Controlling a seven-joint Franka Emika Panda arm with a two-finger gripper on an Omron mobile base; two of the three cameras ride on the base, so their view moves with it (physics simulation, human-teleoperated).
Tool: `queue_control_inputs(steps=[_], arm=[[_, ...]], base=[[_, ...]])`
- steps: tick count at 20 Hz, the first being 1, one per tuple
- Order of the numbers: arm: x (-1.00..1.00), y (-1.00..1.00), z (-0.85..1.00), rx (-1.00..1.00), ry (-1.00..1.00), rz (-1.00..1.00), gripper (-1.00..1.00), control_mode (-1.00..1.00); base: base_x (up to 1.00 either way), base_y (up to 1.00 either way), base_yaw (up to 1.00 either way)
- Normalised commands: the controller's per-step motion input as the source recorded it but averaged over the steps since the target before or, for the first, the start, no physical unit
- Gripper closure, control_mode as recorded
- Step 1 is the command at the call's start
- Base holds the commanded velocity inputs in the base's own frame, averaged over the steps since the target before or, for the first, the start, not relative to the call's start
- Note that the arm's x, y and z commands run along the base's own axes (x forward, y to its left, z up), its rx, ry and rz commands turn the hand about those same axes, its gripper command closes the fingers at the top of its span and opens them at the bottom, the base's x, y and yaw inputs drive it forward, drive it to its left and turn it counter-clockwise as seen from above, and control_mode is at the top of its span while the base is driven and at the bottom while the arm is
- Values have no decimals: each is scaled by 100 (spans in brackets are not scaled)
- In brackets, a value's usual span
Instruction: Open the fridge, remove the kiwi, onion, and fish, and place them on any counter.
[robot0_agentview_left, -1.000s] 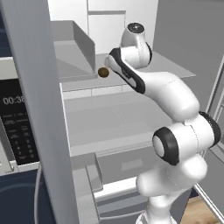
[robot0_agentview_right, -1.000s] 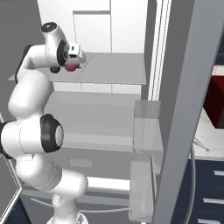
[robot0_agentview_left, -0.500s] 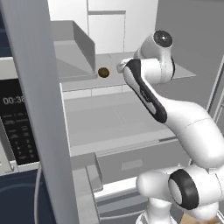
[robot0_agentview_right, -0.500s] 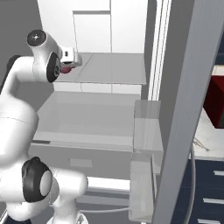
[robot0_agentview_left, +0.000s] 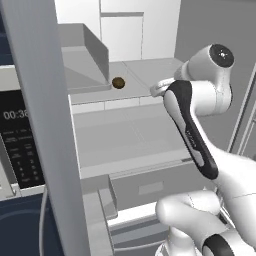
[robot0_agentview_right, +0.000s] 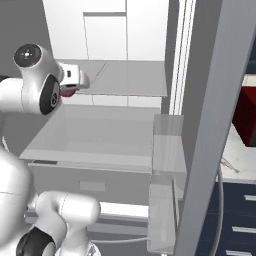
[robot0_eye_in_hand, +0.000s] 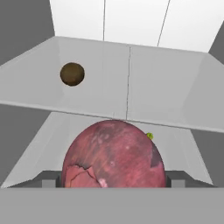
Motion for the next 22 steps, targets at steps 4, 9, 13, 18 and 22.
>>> queue_control_inputs(steps=[4,9,13,18,22], arm=[[-74,-48,0,0,0,-8,100,-100],[-20,-12,0,0,0,-2,100,100],[0,0,0,0,0,0,100,100],[0,0,0,0,0,0,100,100],[0,0,0,0,0,0,100,100]], base=[[0,0,0],[-80,-43,-4],[-100,-38,0],[-100,-72,0],[-32,-100,-1]])
